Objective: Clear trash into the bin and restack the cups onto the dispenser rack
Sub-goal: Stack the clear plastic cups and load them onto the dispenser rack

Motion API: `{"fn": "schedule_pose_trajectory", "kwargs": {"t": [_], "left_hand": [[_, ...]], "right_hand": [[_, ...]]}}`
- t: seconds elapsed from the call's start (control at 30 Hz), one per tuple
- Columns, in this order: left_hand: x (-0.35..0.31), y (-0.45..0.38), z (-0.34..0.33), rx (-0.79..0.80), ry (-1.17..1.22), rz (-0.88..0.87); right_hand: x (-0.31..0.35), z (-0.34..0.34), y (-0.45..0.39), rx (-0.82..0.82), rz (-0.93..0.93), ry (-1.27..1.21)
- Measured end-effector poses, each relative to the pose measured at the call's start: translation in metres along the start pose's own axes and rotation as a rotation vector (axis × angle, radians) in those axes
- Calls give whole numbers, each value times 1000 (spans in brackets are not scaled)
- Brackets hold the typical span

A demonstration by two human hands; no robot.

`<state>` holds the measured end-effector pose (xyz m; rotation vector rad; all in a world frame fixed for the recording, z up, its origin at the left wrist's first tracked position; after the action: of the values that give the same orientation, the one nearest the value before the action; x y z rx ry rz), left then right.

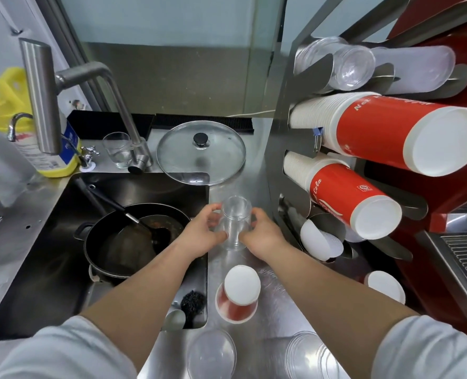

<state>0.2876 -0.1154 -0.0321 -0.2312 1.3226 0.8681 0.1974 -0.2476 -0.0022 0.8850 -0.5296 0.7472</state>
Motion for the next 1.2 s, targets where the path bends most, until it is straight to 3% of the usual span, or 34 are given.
{"fn": "schedule_pose_trajectory", "kwargs": {"t": [0.13,0.33,0.53,0.67,0.77,0.93,1.2], "left_hand": [[0,0,0,-14,-123,57],[1,10,15,16,-561,244],[-19,24,19,393,-868,333],[-46,37,11,506,-1065,289],[-70,48,4,499,-1058,201],[-100,70,6,494,-949,87],[-116,112,11,502,-918,-25]], "right_hand": [[2,3,2,24,-24,52],[5,17,14,82,-98,187],[12,22,27,144,-25,382],[17,25,38,145,-9,579],[22,26,47,159,13,652],[38,34,65,167,89,506],[38,42,103,194,300,506]]}}
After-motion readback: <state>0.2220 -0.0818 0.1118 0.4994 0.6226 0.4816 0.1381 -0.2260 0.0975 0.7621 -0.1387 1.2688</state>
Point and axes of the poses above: each hand's wrist, its own y-axis away from the middle knuckle, its own z-axis out of the back of the hand, x = y × z, the point moved 4 cm from there along -y, towards the middle knuckle, and after that the axes turned 8 degrees about x, right-handed, at the moved point
